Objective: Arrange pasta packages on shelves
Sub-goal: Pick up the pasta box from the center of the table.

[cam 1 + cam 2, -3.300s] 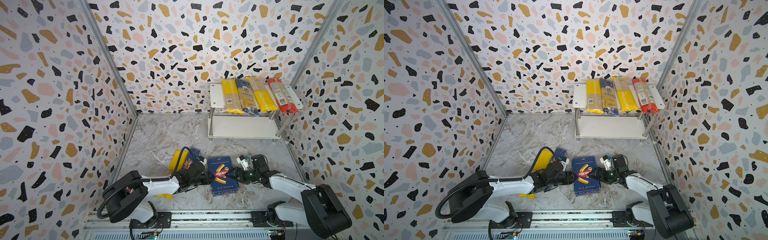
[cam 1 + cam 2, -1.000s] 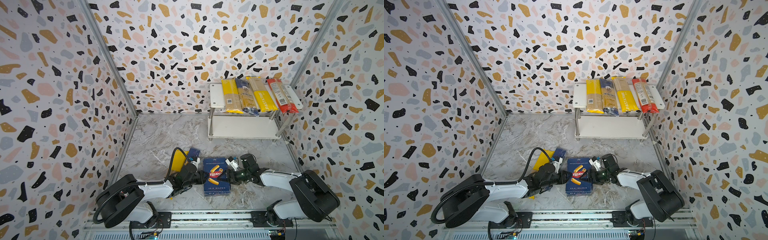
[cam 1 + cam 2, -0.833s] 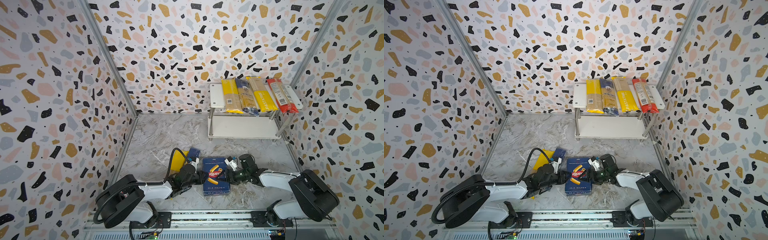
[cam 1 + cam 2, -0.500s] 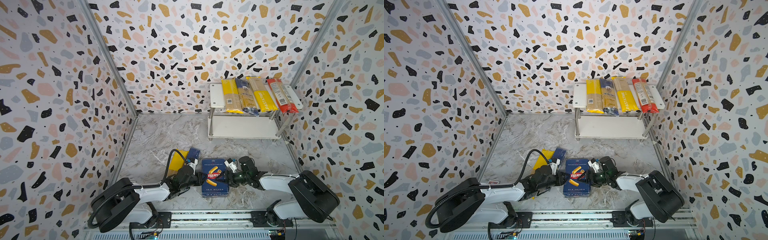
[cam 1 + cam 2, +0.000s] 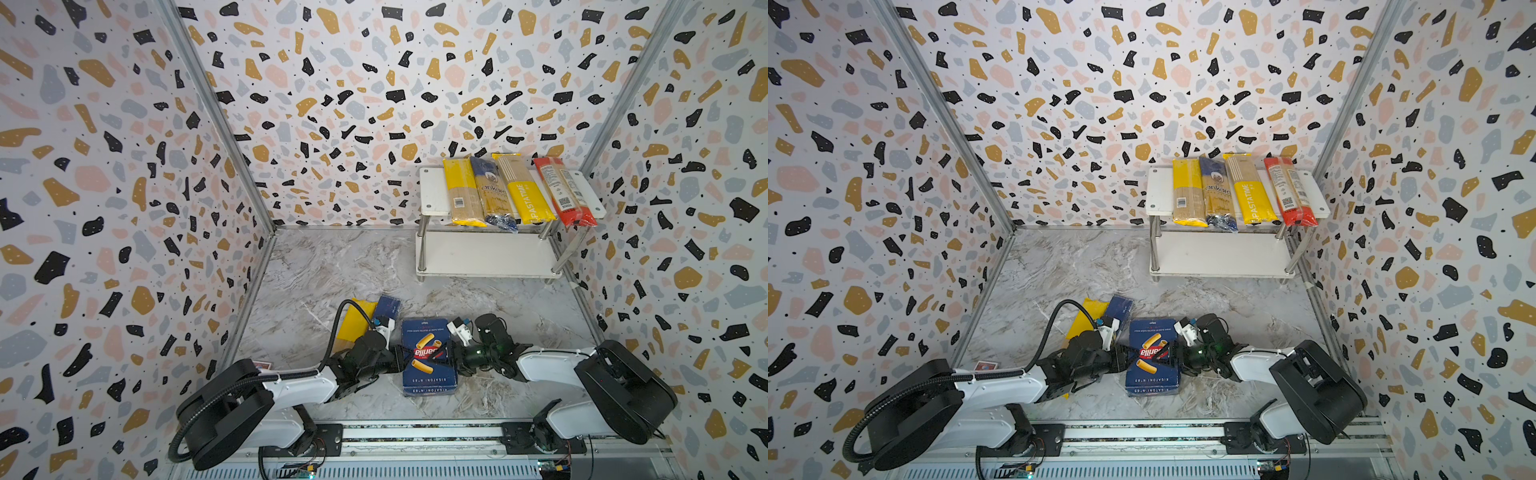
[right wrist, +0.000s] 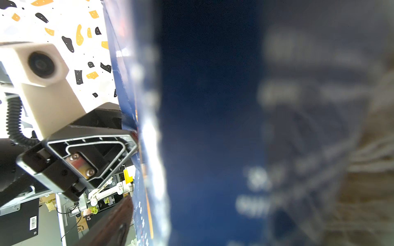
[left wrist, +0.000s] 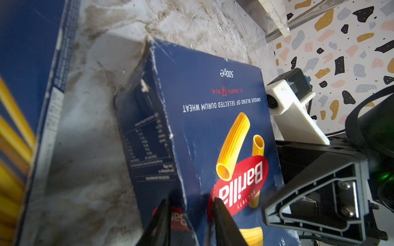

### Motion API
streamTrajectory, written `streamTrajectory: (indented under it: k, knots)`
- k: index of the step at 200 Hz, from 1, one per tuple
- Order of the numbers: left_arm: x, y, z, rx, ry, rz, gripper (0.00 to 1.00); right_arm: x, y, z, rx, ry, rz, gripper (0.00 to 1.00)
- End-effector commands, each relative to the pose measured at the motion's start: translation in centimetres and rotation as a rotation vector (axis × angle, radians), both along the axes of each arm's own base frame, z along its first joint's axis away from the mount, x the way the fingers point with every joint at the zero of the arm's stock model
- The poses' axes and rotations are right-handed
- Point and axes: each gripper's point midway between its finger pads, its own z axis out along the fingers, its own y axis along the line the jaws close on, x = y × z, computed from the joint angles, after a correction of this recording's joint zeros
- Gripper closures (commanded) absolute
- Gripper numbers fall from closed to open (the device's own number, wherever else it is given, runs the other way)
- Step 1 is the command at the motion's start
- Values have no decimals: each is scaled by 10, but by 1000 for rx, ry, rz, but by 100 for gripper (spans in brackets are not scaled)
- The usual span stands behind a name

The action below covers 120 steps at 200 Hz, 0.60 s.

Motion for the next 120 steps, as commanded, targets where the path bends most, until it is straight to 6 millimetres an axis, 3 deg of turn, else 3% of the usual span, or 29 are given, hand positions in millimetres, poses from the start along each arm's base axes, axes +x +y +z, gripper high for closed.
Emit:
streamTrajectory:
  k: [1, 89, 102, 120]
  knots:
    - [-28, -48, 61, -253, -60, -226, 68, -16, 43, 75, 268, -173, 223, 10]
    - [-27, -60, 89, -327, -98, -252, 67, -13, 52, 75, 260, -163, 221, 14]
    - [-26, -61, 93, -333, -106, -254, 67, -13, 52, 75, 260, -160, 219, 18]
    - [-24, -64, 97, -334, -115, -256, 67, -15, 51, 77, 264, -160, 222, 32]
